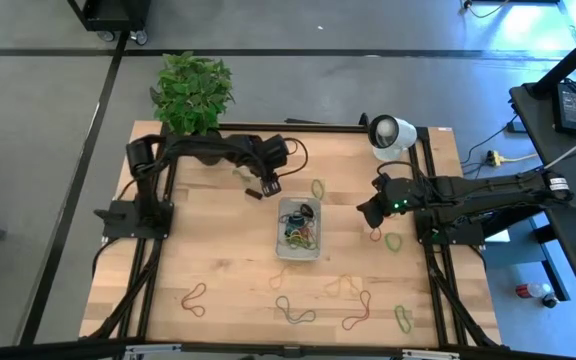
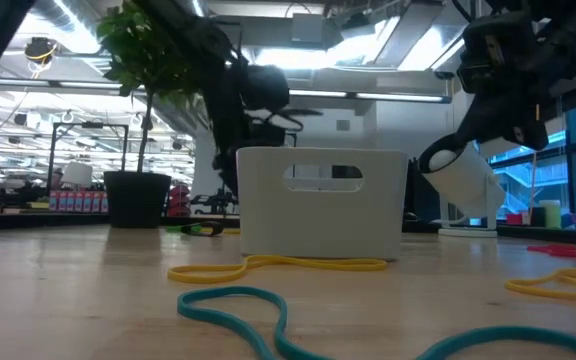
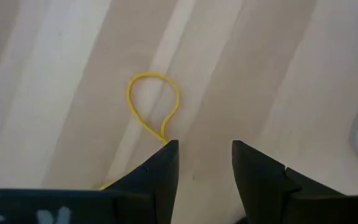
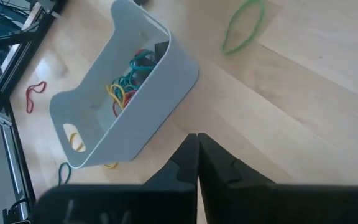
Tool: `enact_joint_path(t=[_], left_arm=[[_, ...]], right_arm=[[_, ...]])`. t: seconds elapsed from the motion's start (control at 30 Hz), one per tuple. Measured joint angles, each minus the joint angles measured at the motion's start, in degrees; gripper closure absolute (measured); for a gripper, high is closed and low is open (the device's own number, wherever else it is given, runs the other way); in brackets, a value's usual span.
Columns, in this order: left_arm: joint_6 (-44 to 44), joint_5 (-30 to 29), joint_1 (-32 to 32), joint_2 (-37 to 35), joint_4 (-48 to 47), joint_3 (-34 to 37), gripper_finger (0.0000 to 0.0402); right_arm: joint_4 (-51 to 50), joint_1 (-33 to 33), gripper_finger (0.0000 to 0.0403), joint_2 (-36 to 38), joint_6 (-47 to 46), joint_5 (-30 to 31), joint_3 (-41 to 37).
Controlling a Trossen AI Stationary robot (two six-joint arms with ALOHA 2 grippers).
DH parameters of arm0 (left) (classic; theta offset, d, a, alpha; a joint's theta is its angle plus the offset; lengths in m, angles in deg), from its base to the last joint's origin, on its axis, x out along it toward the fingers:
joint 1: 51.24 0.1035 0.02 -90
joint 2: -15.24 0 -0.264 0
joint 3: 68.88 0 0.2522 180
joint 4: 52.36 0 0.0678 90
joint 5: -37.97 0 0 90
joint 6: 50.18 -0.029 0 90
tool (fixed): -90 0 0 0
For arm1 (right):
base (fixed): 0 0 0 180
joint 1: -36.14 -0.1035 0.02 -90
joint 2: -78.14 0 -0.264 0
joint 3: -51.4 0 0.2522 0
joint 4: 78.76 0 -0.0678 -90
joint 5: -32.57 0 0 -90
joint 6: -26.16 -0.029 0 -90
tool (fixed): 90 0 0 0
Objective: Pick and place rubber bands into bin
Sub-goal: Put the yellow rubber band into the gray bin
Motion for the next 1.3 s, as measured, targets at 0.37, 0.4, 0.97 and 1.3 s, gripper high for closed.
enact_joint_path(t=[0.37,0.4,0.97,1.3], left_arm=[[-1.48,-0.81,2.54,6.16,0.23,-0.08,0.0258],[-0.79,-0.31,2.85,6.4,0.39,-0.17,0.0258],[4.53,1.43,2.45,6.95,-2.44,-0.3,0.0399],[12.34,-5.09,-5.95,-6.1,-6.32,0.18,0.0399]], right_arm=[[0.43,0.0,0.0394,-0.02,-1.66,0.0,0.0],[0.49,0.0,0.0396,-0.02,-1.68,0.0,0.0],[1.68,0.04,0.0396,-0.04,-6.14,1.57,0.0],[1.57,0.04,0.0388,-0.04,-4.33,1.56,0.0]])
